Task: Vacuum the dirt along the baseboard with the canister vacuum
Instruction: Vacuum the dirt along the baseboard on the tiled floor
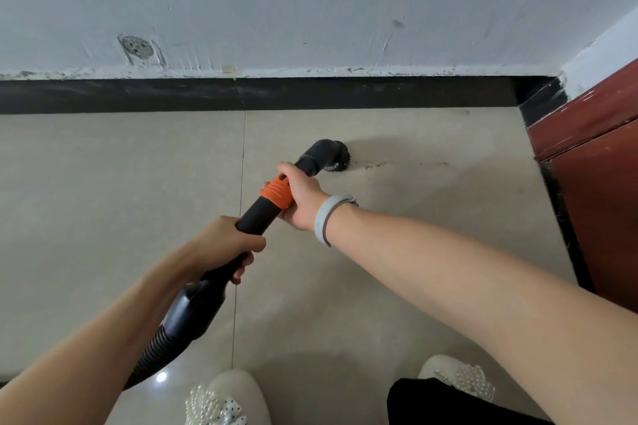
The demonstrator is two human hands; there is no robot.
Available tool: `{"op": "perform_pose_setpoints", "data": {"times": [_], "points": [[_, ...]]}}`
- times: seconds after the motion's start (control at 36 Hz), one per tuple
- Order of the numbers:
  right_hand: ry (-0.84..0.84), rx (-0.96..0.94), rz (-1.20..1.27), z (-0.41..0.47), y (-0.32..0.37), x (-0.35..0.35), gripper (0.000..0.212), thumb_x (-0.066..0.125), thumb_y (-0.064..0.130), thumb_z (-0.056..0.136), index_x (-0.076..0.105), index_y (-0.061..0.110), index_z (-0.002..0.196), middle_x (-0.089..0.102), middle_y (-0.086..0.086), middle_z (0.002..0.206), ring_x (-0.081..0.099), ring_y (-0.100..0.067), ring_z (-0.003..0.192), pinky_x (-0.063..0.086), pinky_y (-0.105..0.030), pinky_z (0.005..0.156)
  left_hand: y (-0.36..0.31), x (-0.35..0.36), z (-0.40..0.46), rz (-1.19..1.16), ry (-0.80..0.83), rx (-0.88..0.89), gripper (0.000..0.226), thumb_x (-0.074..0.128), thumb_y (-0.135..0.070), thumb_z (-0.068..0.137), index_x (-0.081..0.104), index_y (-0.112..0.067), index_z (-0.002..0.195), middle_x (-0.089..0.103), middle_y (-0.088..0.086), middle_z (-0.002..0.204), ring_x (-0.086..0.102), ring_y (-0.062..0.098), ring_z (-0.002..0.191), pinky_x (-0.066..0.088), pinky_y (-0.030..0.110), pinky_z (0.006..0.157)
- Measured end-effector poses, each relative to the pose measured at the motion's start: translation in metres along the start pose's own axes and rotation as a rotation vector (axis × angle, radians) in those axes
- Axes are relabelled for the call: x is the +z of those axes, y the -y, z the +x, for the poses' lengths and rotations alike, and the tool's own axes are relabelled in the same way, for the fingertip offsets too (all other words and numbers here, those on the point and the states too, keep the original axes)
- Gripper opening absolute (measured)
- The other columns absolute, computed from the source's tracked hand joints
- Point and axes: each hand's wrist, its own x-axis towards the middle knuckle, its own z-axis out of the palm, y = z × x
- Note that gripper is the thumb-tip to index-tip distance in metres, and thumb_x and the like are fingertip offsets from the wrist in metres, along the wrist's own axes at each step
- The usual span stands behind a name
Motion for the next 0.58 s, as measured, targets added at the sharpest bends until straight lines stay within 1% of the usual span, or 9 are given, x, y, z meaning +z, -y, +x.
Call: {"op": "perform_pose_setpoints", "data": {"times": [0.06,0.17,0.25,0.36,0.39,0.47,0.5,0.58], "points": [[-0.017,-0.016,0.002,-0.001,-0.004,0.000,0.019,0.060,0.025,0.088,0.048,0.012,0.089,0.059,-0.011,0.094,0.063,-0.028,0.090,0.054,-0.047,0.091,0.004,0.001,0.000,0.021,0.011,0.001,0.019,0.055,0.004,0.081,0.041,-0.005,0.074,0.046,0.009,0.049,0.039,0.021,0.038,0.041,0.027,0.043],[-0.034,-0.040,-0.026,-0.007,-0.011,-0.011,0.018,0.058,0.023,0.090,0.047,0.010,0.086,0.057,-0.010,0.088,0.063,-0.027,0.086,0.054,-0.045,0.091,0.010,0.011,0.002,0.096,-0.006,0.034,0.016,0.056,0.004,0.080,0.044,-0.004,0.072,0.049,0.009,0.048,0.044,0.022,0.038,0.043,0.027,0.044],[-0.042,-0.053,-0.034,-0.009,-0.018,-0.022,0.018,0.057,0.025,0.092,0.048,0.010,0.088,0.058,-0.009,0.086,0.064,-0.024,0.080,0.055,-0.042,0.088,0.013,0.021,0.001,0.131,-0.007,0.046,0.016,0.056,0.003,0.079,0.045,-0.004,0.069,0.051,0.007,0.045,0.046,0.021,0.036,0.043,0.026,0.042],[-0.077,-0.078,-0.055,-0.009,-0.027,-0.034,0.019,0.058,0.028,0.090,0.049,0.011,0.093,0.060,-0.009,0.090,0.065,-0.025,0.084,0.055,-0.045,0.090,0.016,0.033,0.000,0.164,0.016,0.053,0.018,0.056,0.002,0.078,0.045,-0.006,0.068,0.050,0.003,0.041,0.046,0.017,0.034,0.044,0.027,0.043],[-0.083,-0.083,-0.048,-0.010,-0.028,-0.037,0.019,0.058,0.028,0.090,0.049,0.011,0.094,0.060,-0.009,0.089,0.065,-0.023,0.081,0.056,-0.045,0.090,0.016,0.036,0.001,0.169,0.022,0.057,0.018,0.056,0.002,0.078,0.045,-0.006,0.067,0.050,0.002,0.041,0.046,0.016,0.034,0.043,0.027,0.043],[-0.076,-0.090,0.008,-0.015,-0.027,-0.044,0.016,0.056,0.023,0.092,0.048,0.009,0.095,0.060,-0.007,0.078,0.064,-0.016,0.058,0.056,-0.044,0.089,0.014,0.041,0.001,0.184,0.036,0.068,0.018,0.055,0.001,0.078,0.044,-0.007,0.068,0.049,0.001,0.040,0.045,0.015,0.034,0.043,0.027,0.045],[-0.071,-0.091,0.026,-0.018,-0.026,-0.046,0.014,0.055,0.021,0.093,0.047,0.009,0.093,0.059,-0.006,0.076,0.063,-0.014,0.054,0.056,-0.043,0.089,0.013,0.042,0.001,0.192,0.041,0.073,0.018,0.055,0.001,0.079,0.044,-0.007,0.068,0.049,0.001,0.039,0.045,0.015,0.034,0.043,0.027,0.045],[-0.079,-0.094,0.036,-0.023,-0.024,-0.052,0.014,0.055,0.020,0.093,0.047,0.009,0.093,0.058,-0.007,0.078,0.063,-0.014,0.055,0.056,-0.043,0.089,0.009,0.045,0.001,0.221,0.065,0.092,0.016,0.057,-0.002,0.081,0.045,-0.006,0.071,0.050,0.001,0.040,0.046,0.014,0.034,0.044,0.025,0.045]]}}
